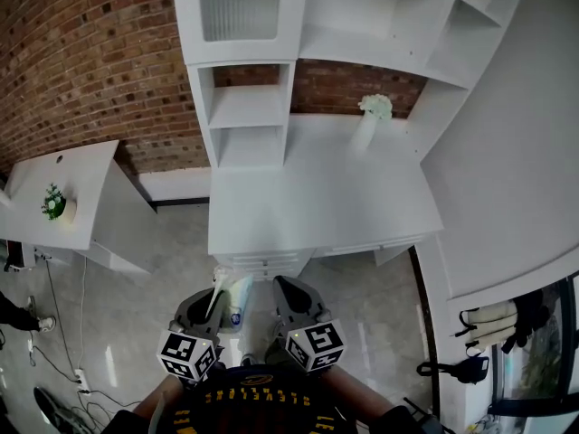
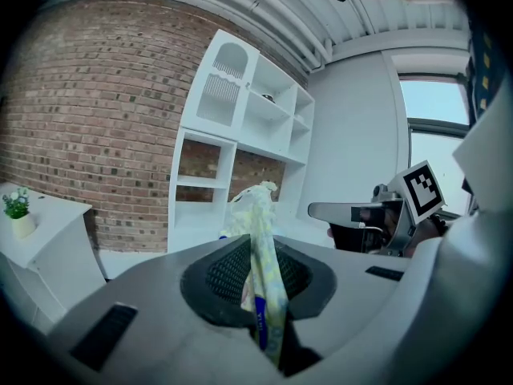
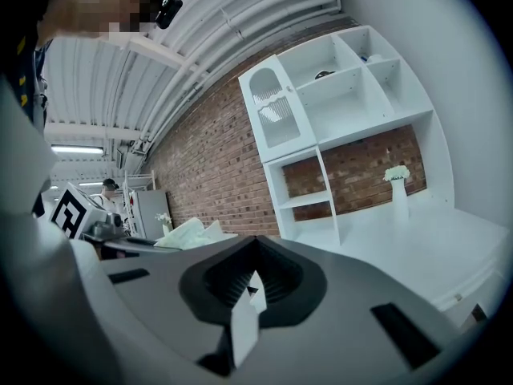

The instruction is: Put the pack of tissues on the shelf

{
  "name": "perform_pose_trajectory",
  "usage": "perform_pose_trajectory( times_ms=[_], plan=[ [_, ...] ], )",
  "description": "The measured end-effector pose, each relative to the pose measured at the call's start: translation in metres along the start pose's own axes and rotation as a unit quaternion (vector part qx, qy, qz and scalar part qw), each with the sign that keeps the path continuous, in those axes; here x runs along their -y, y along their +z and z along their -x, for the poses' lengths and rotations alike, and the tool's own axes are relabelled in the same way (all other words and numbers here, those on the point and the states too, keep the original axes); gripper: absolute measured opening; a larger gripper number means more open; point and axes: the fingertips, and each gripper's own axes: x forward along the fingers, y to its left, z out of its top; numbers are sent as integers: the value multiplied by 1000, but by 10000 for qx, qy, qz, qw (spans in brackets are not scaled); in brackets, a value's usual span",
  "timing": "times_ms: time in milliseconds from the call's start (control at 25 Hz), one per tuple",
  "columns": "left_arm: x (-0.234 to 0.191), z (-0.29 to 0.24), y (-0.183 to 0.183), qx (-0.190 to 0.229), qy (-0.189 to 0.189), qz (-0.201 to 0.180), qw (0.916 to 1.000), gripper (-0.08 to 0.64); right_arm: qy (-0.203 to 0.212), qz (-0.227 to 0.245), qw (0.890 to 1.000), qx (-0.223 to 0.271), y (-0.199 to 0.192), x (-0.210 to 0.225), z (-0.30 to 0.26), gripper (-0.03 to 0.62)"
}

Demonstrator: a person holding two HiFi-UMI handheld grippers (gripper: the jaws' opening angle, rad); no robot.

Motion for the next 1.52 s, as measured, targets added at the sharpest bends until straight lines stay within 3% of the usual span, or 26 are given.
perform_pose_trajectory(
  times_ms=[240,600,920,1240,1520],
  plan=[
    [1,-36,17,18,204,-180,9996,38,190,-57,9998,-31,10,35,-24,-2],
    [7,-71,32,42,525,-70,9986,38,545,-66,9985,-62,23,72,-45,-2],
    [10,-86,32,-67,627,-35,9980,38,582,-203,9980,-132,19,92,-51,-2],
    [3,-108,31,-154,513,-65,9985,38,436,-177,9987,-173,15,107,-62,-2],
    [-6,-141,52,-39,272,-159,9995,38,233,-169,9994,-214,19,127,-79,-2]
  ],
)
